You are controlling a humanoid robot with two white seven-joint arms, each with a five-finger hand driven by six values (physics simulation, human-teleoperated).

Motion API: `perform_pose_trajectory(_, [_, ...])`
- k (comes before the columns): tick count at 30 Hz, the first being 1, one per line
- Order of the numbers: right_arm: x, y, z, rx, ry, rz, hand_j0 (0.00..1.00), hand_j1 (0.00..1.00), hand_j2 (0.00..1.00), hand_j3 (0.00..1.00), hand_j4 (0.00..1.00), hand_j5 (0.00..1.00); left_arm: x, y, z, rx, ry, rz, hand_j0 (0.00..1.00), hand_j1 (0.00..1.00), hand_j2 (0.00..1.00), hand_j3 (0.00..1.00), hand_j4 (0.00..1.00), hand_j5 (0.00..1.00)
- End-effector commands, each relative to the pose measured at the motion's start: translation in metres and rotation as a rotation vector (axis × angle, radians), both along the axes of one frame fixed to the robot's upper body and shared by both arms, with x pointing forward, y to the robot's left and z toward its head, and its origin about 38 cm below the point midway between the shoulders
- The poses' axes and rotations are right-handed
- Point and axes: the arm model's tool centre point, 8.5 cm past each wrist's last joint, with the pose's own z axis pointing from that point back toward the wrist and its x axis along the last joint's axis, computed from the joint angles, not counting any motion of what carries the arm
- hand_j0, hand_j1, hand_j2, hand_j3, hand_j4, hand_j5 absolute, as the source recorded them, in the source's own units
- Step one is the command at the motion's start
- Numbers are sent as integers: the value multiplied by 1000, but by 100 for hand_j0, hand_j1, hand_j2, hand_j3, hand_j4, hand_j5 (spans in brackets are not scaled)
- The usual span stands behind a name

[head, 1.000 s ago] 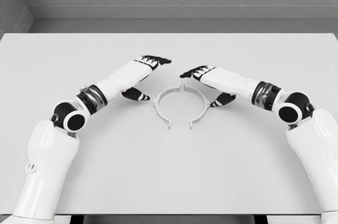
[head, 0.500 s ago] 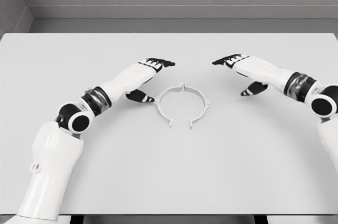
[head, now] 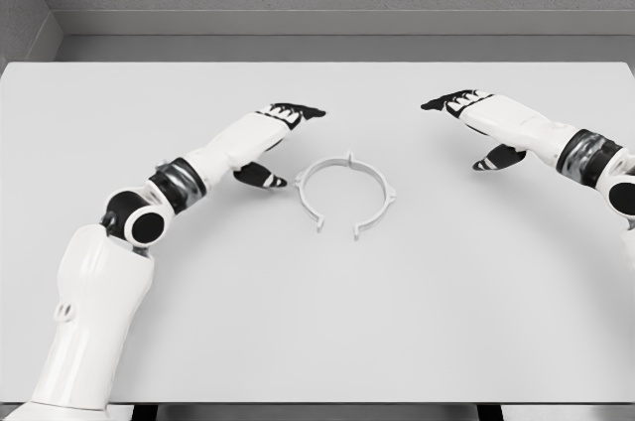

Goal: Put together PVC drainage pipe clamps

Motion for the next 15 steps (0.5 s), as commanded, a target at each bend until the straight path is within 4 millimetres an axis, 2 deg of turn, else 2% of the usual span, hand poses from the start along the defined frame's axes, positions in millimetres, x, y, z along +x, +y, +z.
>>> perform_pose_trajectory(1, [0,1,1,8,-1,0,100,100,100,100,100,100,6,21,-5,2,37,70,100,100,100,100,100,100])
perform_pose_trajectory(3, [0,1,0,6,2,1,100,100,100,100,100,100,20,18,-3,3,52,73,100,100,100,100,100,100])
perform_pose_trajectory(7, [-1,4,-2,8,5,9,100,100,100,100,100,100,33,10,7,2,47,66,100,100,100,100,100,100])
perform_pose_trajectory(8, [-1,4,-1,8,3,9,100,100,100,100,100,100,36,-5,6,12,55,34,100,100,100,100,100,100])
perform_pose_trajectory(11, [-1,4,-3,6,6,10,100,100,100,100,100,100,35,-23,5,15,57,-7,100,100,100,100,100,100])
perform_pose_trajectory(13, [-5,10,6,-1,-23,34,100,100,100,100,100,100,32,-35,4,14,58,-32,100,100,100,100,100,100])
perform_pose_trajectory(15, [-7,13,7,-2,-28,41,100,100,100,100,100,100,31,-40,3,20,59,-46,100,100,100,100,100,100])
